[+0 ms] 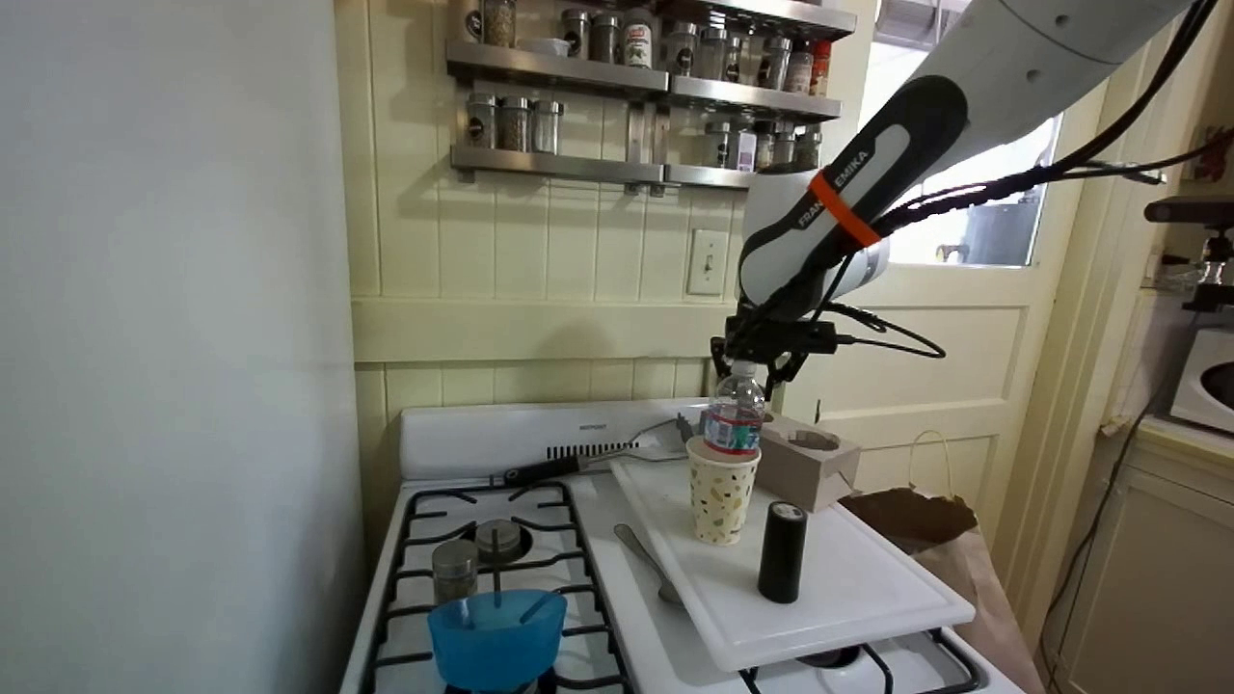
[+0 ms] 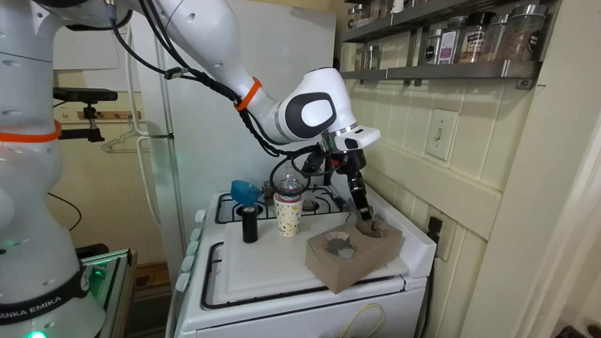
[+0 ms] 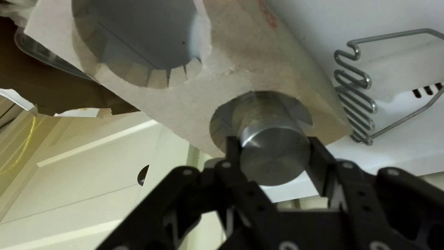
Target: Remove the small bottle from the holder
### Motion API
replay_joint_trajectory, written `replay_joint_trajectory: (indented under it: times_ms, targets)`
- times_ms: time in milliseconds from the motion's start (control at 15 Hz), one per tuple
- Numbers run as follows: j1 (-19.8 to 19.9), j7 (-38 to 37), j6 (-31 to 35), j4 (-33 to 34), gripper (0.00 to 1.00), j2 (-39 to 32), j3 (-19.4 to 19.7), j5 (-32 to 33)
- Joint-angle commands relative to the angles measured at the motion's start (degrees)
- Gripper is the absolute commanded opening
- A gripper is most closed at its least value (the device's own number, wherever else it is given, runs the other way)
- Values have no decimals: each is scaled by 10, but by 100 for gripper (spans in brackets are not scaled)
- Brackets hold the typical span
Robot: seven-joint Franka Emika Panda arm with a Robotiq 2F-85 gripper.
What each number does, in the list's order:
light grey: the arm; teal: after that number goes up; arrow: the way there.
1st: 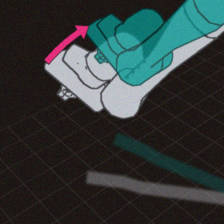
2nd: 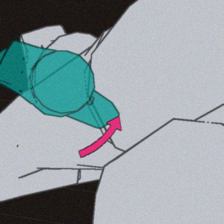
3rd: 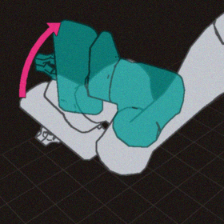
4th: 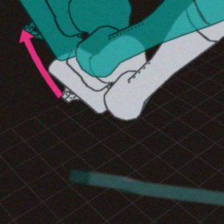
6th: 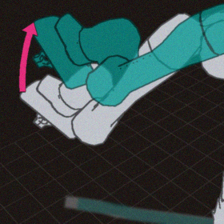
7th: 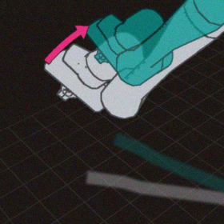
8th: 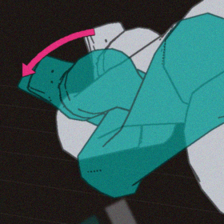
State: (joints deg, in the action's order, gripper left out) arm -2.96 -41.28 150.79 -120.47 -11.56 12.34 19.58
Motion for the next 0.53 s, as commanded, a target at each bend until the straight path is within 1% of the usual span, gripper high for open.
replay_joint_trajectory:
  times_ms: [0,200,467]
  targets:
    - [-7,-50,-37,-9,25,36,4,41]
    - [-1,-84,-41,-11,25,61,-2,76]
    - [8,-100,-45,-17,25,97,-20,99]
